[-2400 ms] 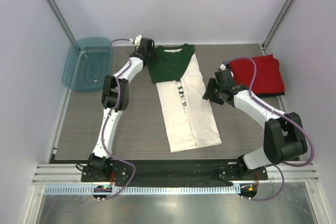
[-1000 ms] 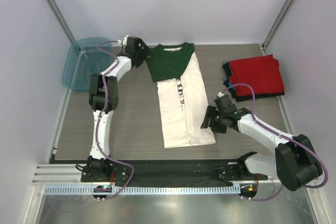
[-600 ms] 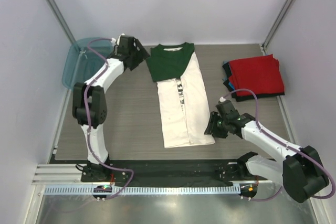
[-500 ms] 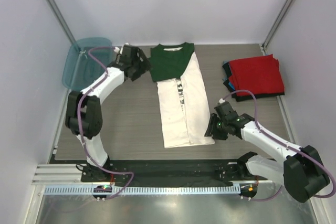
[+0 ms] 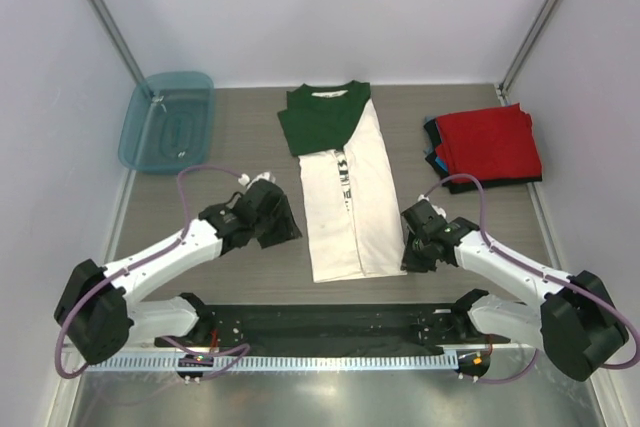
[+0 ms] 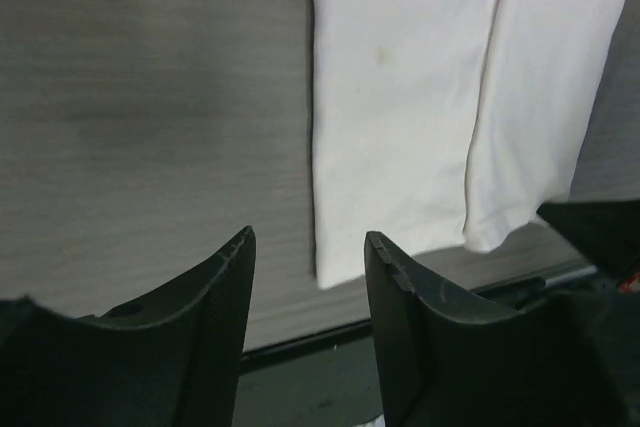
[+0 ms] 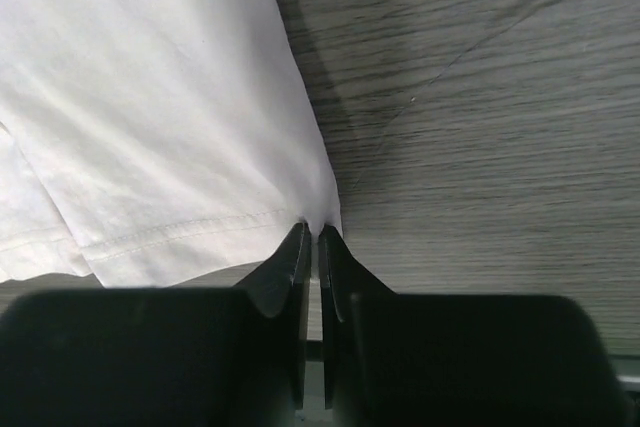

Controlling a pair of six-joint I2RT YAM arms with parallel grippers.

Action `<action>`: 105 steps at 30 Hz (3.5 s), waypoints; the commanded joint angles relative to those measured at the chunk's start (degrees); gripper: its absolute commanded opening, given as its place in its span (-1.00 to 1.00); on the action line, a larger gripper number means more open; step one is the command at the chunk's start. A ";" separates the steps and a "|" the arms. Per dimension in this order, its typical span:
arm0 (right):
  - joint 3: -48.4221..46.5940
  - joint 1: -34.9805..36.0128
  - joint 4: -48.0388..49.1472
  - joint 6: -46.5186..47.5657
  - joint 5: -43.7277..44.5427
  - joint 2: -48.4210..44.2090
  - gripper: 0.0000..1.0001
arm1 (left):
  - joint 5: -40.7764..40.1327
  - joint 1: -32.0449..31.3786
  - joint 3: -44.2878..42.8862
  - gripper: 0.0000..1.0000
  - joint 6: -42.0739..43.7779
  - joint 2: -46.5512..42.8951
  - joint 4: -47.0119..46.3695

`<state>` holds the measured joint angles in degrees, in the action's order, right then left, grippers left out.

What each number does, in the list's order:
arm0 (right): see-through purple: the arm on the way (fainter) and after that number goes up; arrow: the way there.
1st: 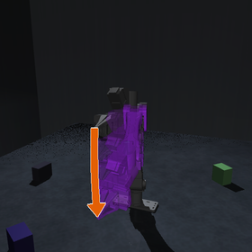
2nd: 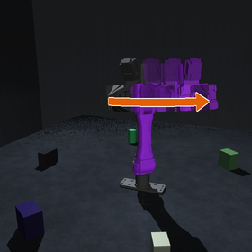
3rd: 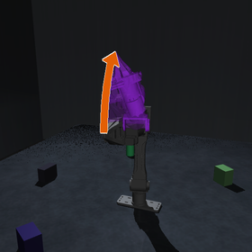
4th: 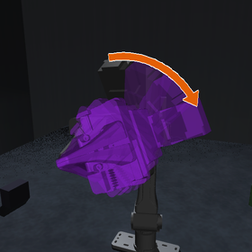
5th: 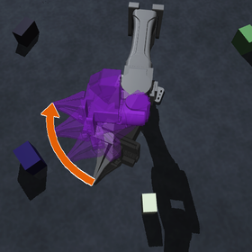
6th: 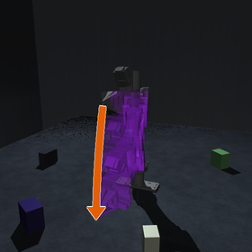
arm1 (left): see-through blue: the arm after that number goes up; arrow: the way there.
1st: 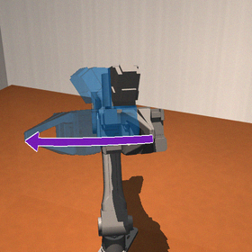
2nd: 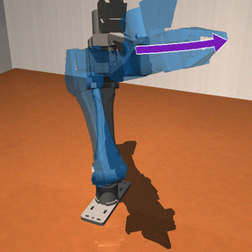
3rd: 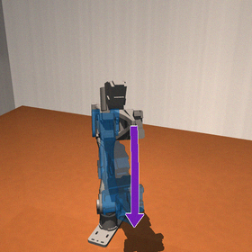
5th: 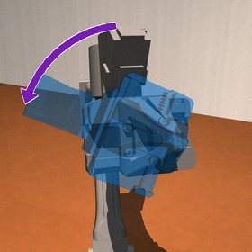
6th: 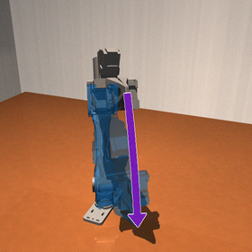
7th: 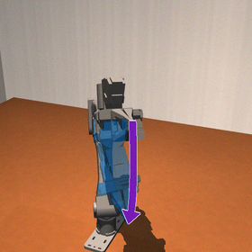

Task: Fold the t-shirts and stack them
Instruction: Fold the tshirt

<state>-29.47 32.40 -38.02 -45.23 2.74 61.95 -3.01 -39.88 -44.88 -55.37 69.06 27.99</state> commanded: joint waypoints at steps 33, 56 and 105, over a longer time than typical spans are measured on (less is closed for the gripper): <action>-6.65 11.28 -6.10 -5.13 12.29 1.33 0.05 | 4.33 -12.50 14.48 0.00 -14.85 -4.03 -8.12; -1.55 8.47 0.49 -5.04 6.32 3.44 -0.58 | 4.15 -14.96 13.24 -0.16 -16.70 5.21 -13.66; -31.84 -6.12 4.09 10.34 11.67 20.55 -0.98 | 1.61 3.66 -12.06 -1.00 -0.01 17.24 -6.89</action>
<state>-55.51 27.57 -37.06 -37.80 12.95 78.48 -0.27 -38.26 -52.53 -59.35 82.91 21.21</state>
